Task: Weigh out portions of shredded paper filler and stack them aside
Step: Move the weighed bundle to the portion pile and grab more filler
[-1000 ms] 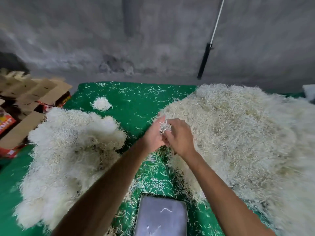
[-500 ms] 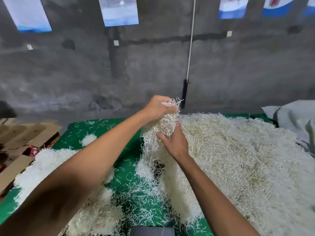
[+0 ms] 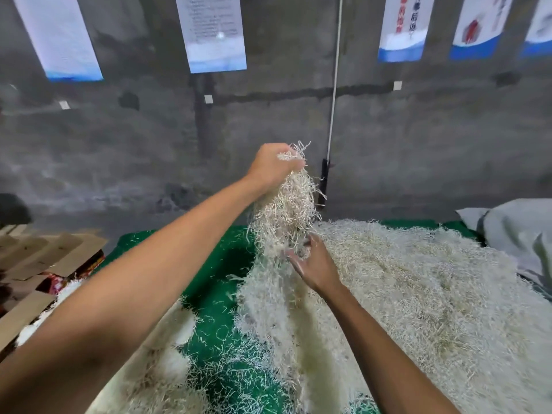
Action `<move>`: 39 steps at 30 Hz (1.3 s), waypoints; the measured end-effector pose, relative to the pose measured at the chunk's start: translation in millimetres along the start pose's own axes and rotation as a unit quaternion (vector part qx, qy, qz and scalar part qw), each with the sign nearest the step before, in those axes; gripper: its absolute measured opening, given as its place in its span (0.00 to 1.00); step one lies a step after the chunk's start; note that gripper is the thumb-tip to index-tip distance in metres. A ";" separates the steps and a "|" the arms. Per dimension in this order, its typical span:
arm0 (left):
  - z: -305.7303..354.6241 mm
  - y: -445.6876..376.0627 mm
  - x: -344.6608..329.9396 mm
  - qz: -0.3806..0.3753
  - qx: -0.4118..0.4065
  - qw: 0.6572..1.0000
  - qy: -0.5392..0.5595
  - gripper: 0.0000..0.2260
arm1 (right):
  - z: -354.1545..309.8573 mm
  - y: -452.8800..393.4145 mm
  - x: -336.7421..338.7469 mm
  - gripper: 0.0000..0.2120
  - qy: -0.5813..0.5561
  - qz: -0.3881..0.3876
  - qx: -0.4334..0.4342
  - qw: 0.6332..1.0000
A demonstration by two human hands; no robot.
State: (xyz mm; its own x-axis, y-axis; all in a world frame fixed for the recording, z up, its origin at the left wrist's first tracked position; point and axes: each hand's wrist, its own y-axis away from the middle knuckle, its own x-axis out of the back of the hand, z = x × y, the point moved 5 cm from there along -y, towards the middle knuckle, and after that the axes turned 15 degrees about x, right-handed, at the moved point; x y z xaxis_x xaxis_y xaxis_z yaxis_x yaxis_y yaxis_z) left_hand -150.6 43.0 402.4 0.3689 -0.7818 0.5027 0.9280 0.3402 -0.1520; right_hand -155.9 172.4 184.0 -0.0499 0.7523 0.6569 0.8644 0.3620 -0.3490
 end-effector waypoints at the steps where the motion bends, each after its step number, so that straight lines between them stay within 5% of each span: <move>1: -2.2 -0.4 -3.0 -0.006 0.014 1.000 0.019 0.28 | -13.6 -6.1 6.1 0.41 -0.032 0.012 -0.003 0.999; 3: -6.7 0.0 -10.2 -0.029 0.054 0.997 0.053 0.31 | -33.0 -17.8 12.6 0.26 -0.073 0.006 -0.005 0.997; 7: -18.1 2.8 -9.2 -0.015 0.069 0.997 0.039 0.29 | -40.2 -27.5 23.5 0.19 -0.145 0.011 -0.074 0.987; 10: -40.3 1.3 6.6 0.009 0.084 0.996 -0.002 0.27 | -50.6 -34.4 50.7 0.13 -0.177 0.106 -0.069 0.976; 13: -62.5 12.6 3.0 -0.149 0.196 0.965 0.091 0.30 | -63.4 -44.9 73.1 0.28 -0.240 0.152 -0.052 0.957; 15: -64.7 20.7 -8.1 -0.275 0.236 0.907 0.213 0.34 | -75.2 -47.2 78.9 0.25 -0.225 0.093 -0.065 0.968; 16: -63.1 21.6 -8.7 -0.279 0.239 0.897 0.245 0.34 | -75.2 -48.2 80.3 0.20 -0.241 0.066 -0.078 0.965; 18: -57.3 19.1 1.6 -0.184 0.232 0.922 0.250 0.29 | -77.5 -45.2 83.5 0.09 -0.265 0.073 -0.090 0.957; 20: -54.7 16.1 19.3 -0.042 0.213 0.951 0.221 0.28 | -87.2 -41.7 80.3 0.07 -0.188 0.040 -0.037 0.981; 22: -53.3 11.2 34.5 0.028 0.189 0.950 0.247 0.30 | -89.2 -37.9 77.4 0.06 -0.226 0.027 0.012 0.974; 26: -54.3 15.4 55.6 0.145 0.169 0.945 0.239 0.33 | -90.8 -36.3 86.7 0.05 -0.480 0.091 -0.023 0.872; 29: -53.2 22.3 48.4 0.125 0.178 0.952 0.216 0.40 | -109.2 -39.1 80.6 0.24 -0.460 0.053 -0.014 0.886; 31: -47.4 24.1 36.6 0.042 0.198 0.954 0.221 0.43 | -126.7 -36.1 75.4 0.38 -0.385 0.010 0.035 0.922; 33: -37.6 30.1 30.6 -0.043 0.201 0.953 0.223 0.45 | -133.8 -33.6 73.2 0.45 -0.410 0.022 0.046 0.911; 37: -33.6 34.4 41.1 -0.046 0.157 0.976 0.145 0.47 | -114.3 -38.0 74.8 0.39 -0.470 0.083 -0.038 0.878; 39: -52.1 37.6 40.3 -0.068 0.172 0.961 0.206 0.44 | -110.3 -39.5 75.1 0.31 -0.515 0.087 -0.069 0.850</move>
State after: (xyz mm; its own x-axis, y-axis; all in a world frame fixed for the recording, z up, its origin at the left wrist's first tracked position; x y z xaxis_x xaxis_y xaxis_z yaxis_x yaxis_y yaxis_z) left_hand -98.2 -3.0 372.7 0.3006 -0.9476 0.1084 0.9231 0.3177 0.2167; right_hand -138.6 153.9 320.8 -0.2659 0.8967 -0.3539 0.9501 0.1817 -0.2534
